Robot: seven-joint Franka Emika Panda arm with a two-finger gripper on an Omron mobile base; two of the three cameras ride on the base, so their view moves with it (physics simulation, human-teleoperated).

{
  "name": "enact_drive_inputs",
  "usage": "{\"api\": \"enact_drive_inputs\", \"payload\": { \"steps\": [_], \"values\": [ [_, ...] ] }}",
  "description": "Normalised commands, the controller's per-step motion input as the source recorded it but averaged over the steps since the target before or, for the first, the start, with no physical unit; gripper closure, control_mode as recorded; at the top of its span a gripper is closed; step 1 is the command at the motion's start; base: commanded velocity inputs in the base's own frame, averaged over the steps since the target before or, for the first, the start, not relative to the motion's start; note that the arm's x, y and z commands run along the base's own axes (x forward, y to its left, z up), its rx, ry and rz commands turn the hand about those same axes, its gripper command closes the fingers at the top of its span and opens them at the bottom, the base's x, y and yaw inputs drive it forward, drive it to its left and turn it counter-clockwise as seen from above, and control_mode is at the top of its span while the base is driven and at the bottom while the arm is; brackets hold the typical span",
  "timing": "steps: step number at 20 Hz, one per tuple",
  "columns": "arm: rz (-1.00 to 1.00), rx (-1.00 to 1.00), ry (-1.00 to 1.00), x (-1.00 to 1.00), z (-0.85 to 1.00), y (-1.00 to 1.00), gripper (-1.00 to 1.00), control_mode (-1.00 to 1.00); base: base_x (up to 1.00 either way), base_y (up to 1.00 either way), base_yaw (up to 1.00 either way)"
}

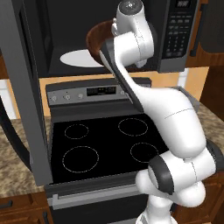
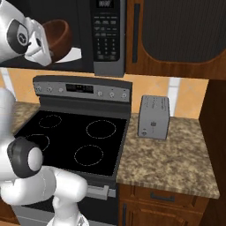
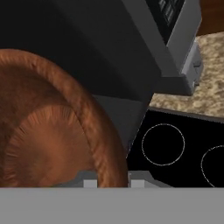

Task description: Pick the lime from the sink and place it in the bowl. Then pick the bowl and place it in the microwave. Then close the microwave door and press the start button.

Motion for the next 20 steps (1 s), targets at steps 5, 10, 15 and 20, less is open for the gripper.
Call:
{"api": "enact_drive_inputs", "payload": {
  "steps": [5,10,15,20],
  "values": [
    [0.00,0.00,0.10,0.75,0.00,0.18,1.00,-1.00,0.00,0.00,0.00],
    [0.00,0.00,0.03,0.46,0.00,0.28,1.00,-1.00,0.00,0.00,0.00],
    [0.00,0.00,0.00,0.18,-0.18,0.09,1.00,-1.00,0.00,0.00,0.00],
    [0.00,0.00,0.00,0.05,-0.38,0.03,-1.00,-1.00,0.00,0.00,0.00]
  ]
}}
